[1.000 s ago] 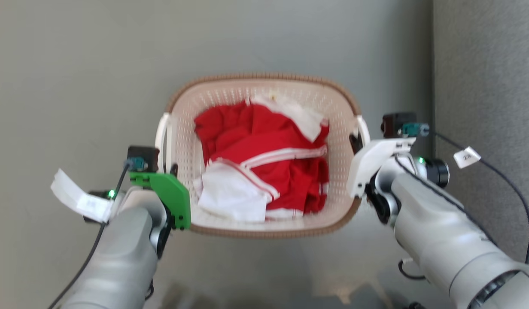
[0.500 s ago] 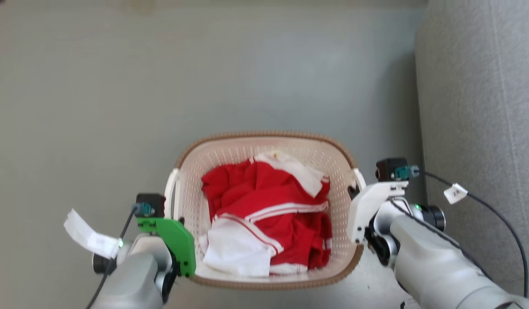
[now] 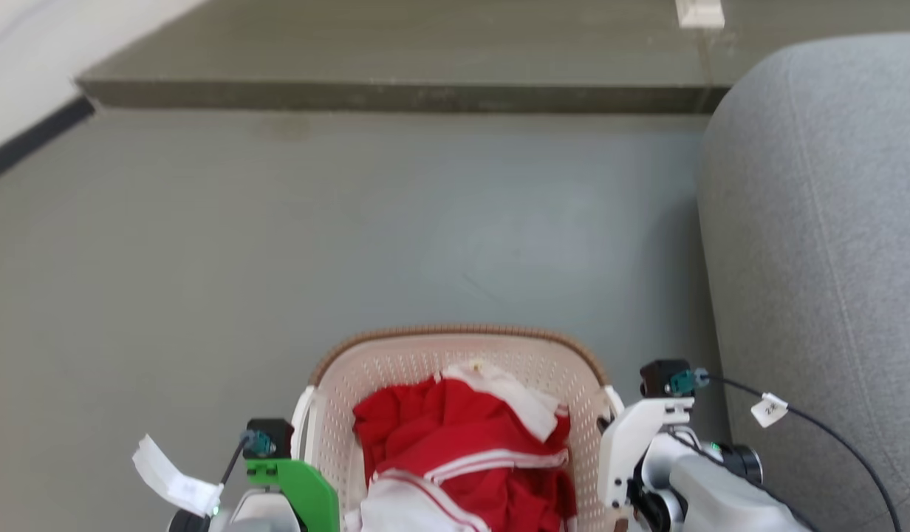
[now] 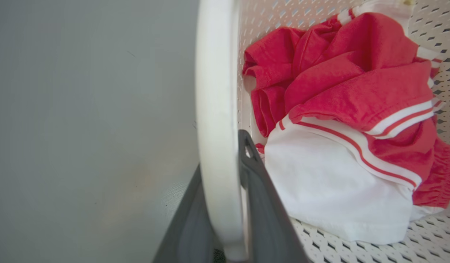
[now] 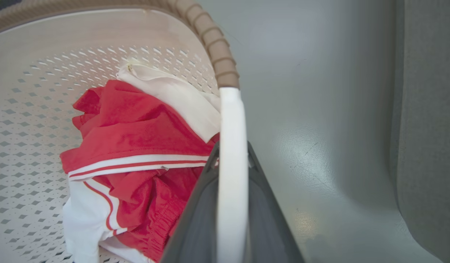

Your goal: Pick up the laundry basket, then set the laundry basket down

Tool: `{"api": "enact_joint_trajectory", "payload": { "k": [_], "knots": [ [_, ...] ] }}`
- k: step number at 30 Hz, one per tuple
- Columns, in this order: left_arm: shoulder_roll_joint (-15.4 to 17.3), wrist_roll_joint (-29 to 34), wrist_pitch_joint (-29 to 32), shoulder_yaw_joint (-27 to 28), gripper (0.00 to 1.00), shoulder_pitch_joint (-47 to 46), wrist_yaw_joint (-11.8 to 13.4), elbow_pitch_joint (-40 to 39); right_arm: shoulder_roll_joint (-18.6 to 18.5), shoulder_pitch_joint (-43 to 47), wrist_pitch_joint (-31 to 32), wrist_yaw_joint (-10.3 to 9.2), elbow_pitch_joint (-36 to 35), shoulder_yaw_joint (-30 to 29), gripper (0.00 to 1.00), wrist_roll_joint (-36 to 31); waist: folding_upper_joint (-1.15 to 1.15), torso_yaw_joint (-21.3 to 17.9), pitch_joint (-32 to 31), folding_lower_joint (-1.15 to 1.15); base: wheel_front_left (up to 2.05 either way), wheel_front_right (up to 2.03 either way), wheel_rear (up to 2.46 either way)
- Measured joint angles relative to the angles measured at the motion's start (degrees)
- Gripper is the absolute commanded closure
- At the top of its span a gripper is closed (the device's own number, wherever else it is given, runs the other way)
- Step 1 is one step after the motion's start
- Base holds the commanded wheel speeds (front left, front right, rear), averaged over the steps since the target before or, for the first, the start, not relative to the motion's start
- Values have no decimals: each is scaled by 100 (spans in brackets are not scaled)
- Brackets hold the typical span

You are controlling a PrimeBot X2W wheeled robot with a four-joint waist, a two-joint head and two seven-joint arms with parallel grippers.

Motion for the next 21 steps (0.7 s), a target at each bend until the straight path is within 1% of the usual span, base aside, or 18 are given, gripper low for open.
{"api": "enact_joint_trajectory", "payload": {
  "k": [5, 6, 9, 10, 21],
  "knots": [
    [16, -122, 80, -113, 100, 129, 67, -15, -11, 154, 76, -14, -65, 112, 100, 83, 0, 8, -342, 0, 0, 0, 0],
    [18, -146, 81, -131, 100, 130, 93, -29, -13, 159, 77, -54, -80, 126, 100, 85, 0, 9, -395, 0, 0, 0, 0],
    [34, -148, 81, -151, 100, 130, 112, -77, -30, 159, 91, -73, -113, 164, 100, 115, 0, 10, -513, 0, 0, 0, 0],
    [36, -149, 81, -163, 100, 130, 131, -96, -31, 159, 91, -101, -121, 177, 100, 133, 0, 11, -540, 0, 0, 0, 0],
    [76, -247, 123, -324, 100, 135, 245, -180, -52, 158, 92, -159, -156, 334, 100, 242, 0, 13, -601, 0, 0, 0, 0]
  ]
}}
